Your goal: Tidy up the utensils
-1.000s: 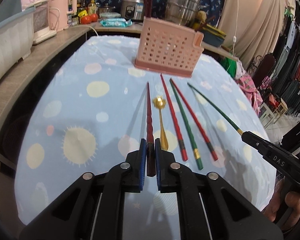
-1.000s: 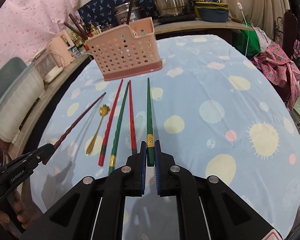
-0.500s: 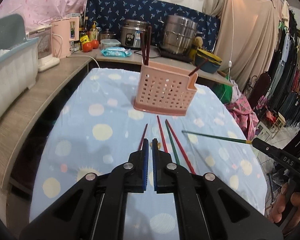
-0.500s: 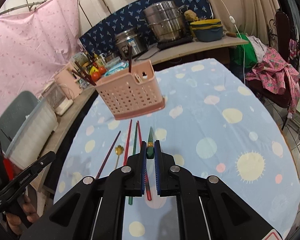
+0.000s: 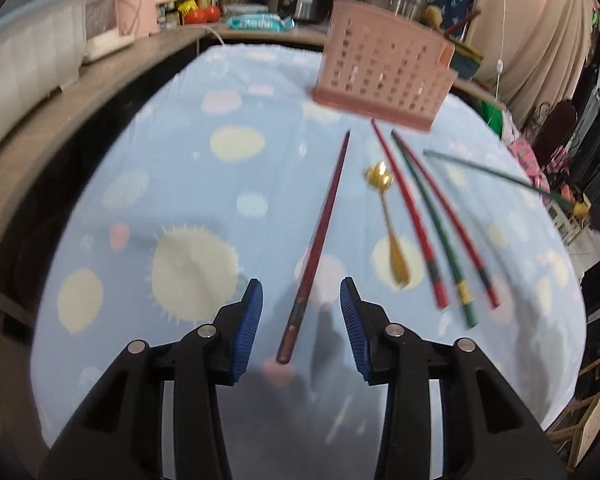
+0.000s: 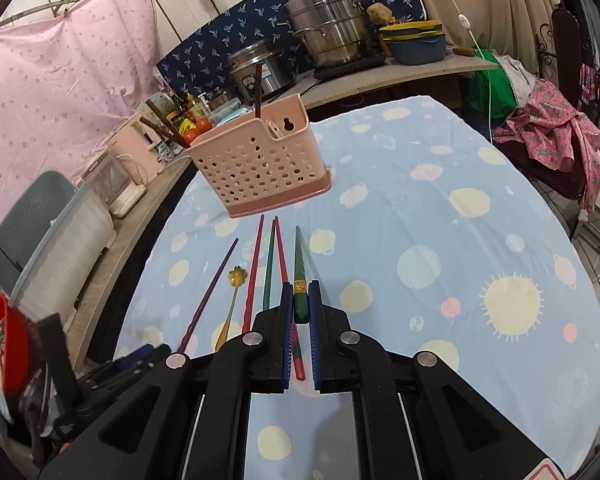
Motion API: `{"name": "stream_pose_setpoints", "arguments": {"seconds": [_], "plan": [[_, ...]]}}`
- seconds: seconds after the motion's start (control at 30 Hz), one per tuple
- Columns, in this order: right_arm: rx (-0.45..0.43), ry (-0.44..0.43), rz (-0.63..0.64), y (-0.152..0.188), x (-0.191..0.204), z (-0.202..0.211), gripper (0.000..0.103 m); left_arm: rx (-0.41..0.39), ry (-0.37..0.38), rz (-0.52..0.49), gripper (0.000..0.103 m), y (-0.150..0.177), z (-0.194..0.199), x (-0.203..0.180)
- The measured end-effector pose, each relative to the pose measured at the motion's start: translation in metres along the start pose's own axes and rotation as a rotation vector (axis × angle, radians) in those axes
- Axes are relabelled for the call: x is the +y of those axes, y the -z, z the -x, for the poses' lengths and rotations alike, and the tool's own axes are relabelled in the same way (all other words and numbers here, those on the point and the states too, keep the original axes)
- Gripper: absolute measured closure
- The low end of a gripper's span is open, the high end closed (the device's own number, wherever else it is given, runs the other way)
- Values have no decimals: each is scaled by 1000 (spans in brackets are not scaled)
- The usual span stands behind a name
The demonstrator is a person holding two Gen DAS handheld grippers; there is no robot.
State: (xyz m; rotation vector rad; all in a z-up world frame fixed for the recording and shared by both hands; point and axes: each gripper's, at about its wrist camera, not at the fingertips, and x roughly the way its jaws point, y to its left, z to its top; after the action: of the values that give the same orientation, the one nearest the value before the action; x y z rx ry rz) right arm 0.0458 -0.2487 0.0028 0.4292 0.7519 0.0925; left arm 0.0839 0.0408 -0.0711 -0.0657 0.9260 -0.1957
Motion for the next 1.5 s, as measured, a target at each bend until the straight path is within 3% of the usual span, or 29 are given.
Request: {"name": "stream_pose_setpoints", "arguments": {"seconds": [0.37,0.53,0.77,1.0,1.23,1.5], "plan": [[20,4,15,6,8,-6,96,17,11,-14,69,9,-7,0],[20,4,17,7,8,-5,96,22,20,-22,93,11,-8,-2],[9,5,20,8,11,-1,96,11,46,-28,96,10,5,-8],[-44,-2,35,-5,15,18,96,-88,80,-16,96,-16,50,-16],[-119,-13,58,-31,22,36,96,-238,105,-5,96,-65,97,-23],[-205,-32,73,-70,28,51,96,-352,122,-33,96,-121,121,-36]]}}
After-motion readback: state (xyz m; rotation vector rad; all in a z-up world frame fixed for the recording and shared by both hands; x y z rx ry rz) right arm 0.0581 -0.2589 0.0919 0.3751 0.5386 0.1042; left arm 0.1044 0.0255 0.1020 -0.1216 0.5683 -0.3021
